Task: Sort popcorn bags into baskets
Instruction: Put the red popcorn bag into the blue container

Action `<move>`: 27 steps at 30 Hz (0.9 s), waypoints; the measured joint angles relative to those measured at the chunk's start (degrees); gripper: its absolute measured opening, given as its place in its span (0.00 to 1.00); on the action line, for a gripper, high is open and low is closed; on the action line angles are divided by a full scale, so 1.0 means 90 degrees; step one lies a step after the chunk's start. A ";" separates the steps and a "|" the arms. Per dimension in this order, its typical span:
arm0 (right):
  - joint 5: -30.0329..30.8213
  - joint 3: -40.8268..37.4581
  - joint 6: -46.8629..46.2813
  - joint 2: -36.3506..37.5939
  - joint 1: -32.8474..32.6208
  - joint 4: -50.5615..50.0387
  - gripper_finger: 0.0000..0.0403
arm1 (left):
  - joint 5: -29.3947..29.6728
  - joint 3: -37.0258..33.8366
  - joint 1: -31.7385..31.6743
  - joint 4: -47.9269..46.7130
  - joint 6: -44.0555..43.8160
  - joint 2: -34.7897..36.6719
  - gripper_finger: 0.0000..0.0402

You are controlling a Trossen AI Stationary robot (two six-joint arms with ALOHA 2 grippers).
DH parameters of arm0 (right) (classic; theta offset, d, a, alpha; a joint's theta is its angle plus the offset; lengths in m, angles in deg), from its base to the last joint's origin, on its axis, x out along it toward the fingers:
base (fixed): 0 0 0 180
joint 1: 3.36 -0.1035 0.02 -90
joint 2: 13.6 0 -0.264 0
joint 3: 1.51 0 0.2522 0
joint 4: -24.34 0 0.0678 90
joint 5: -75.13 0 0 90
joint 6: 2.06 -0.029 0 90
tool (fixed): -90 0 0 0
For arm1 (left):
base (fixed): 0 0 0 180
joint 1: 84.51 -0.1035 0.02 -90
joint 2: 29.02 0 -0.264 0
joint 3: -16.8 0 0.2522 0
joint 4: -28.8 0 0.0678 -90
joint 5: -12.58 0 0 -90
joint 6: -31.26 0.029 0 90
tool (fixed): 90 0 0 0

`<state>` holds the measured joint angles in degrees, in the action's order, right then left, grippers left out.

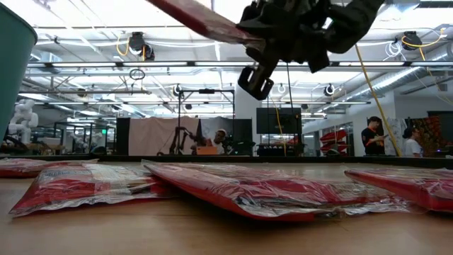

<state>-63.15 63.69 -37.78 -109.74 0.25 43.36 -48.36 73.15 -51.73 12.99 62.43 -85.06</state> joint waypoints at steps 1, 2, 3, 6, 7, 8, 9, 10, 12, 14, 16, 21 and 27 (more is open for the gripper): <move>-0.0130 0.0000 -0.0139 0.0000 0.0075 -0.0001 0.02 | 0.0170 0.0034 0.0122 -0.0001 0.0205 -0.0187 0.46; -0.0235 0.0000 -0.0267 0.0000 0.0140 -0.0008 0.02 | 0.0378 0.0070 0.0238 -0.0006 0.0394 -0.0352 0.46; -0.0310 0.0000 -0.0392 0.0000 0.0202 -0.0010 0.02 | 0.0600 0.0112 0.0345 -0.0008 0.0577 -0.0504 0.47; -0.0467 0.0000 -0.0751 0.0000 0.0371 0.0033 0.02 | 0.1059 0.0245 0.0575 0.0027 0.0961 -0.0935 0.52; -0.0542 0.0000 -0.0855 0.0000 0.0425 0.0053 0.02 | 0.1205 0.0268 0.0623 0.0025 0.1074 -0.1079 0.55; -0.0642 0.0000 -0.0957 0.0000 0.0483 0.0092 0.02 | 0.1413 0.0294 0.0658 0.0024 0.1198 -0.1228 0.57; -0.0697 0.0000 -0.1067 0.0000 0.0534 0.0095 0.02 | 0.1648 0.0303 0.0678 0.0055 0.1352 -0.1365 0.60; -0.0750 0.0000 -0.1169 0.0000 0.0584 0.0109 0.02 | 0.1848 0.0303 0.0698 0.0069 0.1536 -0.1487 0.62; -0.0814 0.0000 -0.1383 0.0000 0.0666 0.0115 0.02 | 0.2181 0.0303 0.0696 0.0167 0.1987 -0.1740 0.66; -0.0814 0.0000 -0.1597 0.0000 0.0721 0.0140 0.02 | 0.2504 0.0303 0.0619 0.0516 0.2418 -0.1995 0.67; -0.0817 0.0000 -0.1790 0.0000 0.0737 0.0143 0.02 | 0.2764 0.0303 0.0529 0.0949 0.2932 -0.2201 0.66; -0.0575 0.0000 -0.2368 0.0000 0.0702 0.0609 0.02 | 0.2531 0.0306 0.0242 0.1441 0.3721 -0.2453 0.57; -0.0484 -0.0002 -0.2811 -0.0002 0.0631 0.1186 0.04 | 0.2530 0.0306 0.0024 0.1360 0.3733 -0.2597 0.52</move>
<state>-67.51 63.67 -63.09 -109.76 5.94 54.03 -25.59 75.90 -51.52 25.23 96.02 -108.43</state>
